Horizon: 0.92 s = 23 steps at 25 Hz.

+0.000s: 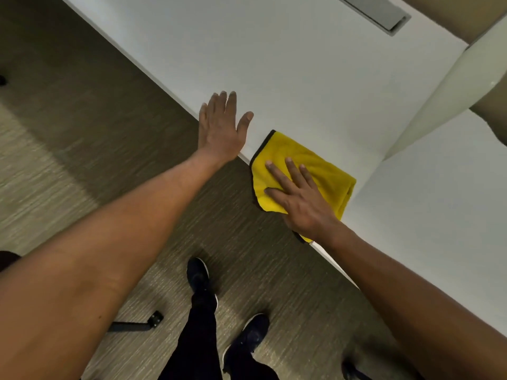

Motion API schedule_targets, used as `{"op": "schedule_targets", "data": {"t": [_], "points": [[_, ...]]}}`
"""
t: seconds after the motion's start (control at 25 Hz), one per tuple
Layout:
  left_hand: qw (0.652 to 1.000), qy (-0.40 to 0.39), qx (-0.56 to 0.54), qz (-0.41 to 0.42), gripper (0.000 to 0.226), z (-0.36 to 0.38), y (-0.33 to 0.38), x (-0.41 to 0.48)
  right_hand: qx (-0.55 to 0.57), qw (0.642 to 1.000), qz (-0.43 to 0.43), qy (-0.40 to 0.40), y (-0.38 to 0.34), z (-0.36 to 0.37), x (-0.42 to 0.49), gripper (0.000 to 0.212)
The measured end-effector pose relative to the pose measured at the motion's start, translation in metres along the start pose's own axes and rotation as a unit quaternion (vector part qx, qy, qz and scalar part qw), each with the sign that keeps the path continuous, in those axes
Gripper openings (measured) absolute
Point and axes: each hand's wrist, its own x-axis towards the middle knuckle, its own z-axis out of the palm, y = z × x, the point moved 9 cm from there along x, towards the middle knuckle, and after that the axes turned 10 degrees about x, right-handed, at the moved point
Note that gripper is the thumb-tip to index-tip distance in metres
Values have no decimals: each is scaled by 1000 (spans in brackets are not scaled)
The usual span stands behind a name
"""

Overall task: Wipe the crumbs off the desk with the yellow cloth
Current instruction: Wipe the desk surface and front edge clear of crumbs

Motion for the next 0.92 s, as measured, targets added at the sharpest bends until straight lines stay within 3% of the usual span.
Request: {"op": "schedule_targets", "data": {"t": [0.24,0.44,0.52,0.64,0.76,0.84,0.92], "points": [[1000,-19,18,14,71,13,35,-27,17,1000,9,14,22,1,-85,63],[997,-13,60,38,72,11,30,-27,16,997,-76,3,36,0,-112,61],[996,-10,79,48,71,11,27,-25,16,996,-91,-15,52,-3,-119,70],[995,-12,90,49,71,15,26,-27,57,998,1,3,86,-13,-120,79],[996,-12,83,39,70,20,32,-28,163,982,71,59,92,-17,-122,68],[996,-6,81,37,70,21,38,-26,255,948,128,140,84,-18,-123,63],[996,2,81,37,69,21,45,-24,343,872,256,237,74,-12,-124,65]]}}
